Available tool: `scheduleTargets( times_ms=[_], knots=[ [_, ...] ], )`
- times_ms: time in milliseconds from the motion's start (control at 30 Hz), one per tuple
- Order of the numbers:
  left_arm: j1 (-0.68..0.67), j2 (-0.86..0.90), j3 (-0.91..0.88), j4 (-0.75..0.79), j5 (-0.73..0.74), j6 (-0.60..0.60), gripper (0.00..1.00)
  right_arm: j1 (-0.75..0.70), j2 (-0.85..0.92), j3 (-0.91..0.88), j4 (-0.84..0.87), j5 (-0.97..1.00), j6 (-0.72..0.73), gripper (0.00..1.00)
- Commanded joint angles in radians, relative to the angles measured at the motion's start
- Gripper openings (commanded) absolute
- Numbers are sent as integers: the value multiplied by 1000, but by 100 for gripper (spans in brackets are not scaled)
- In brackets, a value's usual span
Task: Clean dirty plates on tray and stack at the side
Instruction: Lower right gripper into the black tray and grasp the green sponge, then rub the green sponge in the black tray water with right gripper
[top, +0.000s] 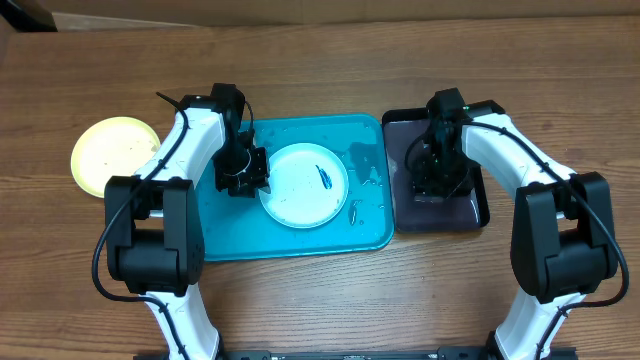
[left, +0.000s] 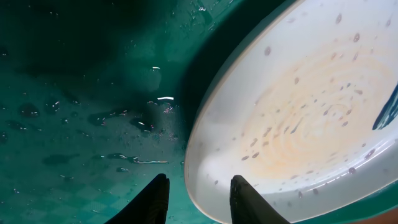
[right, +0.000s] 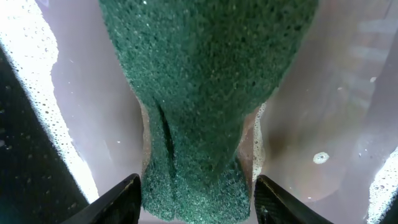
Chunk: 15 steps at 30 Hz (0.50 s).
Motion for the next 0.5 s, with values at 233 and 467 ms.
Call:
scheduleTargets(
  times_ms=[233, 467],
  knots=[
    [-14, -8, -6, -1, -6, -9, 35, 0, -16, 35, -24, 6, 8, 49],
    [-14, -8, -6, 1, -6, -10, 35, -17, -16, 138, -41, 7, 8, 68]
  ],
)
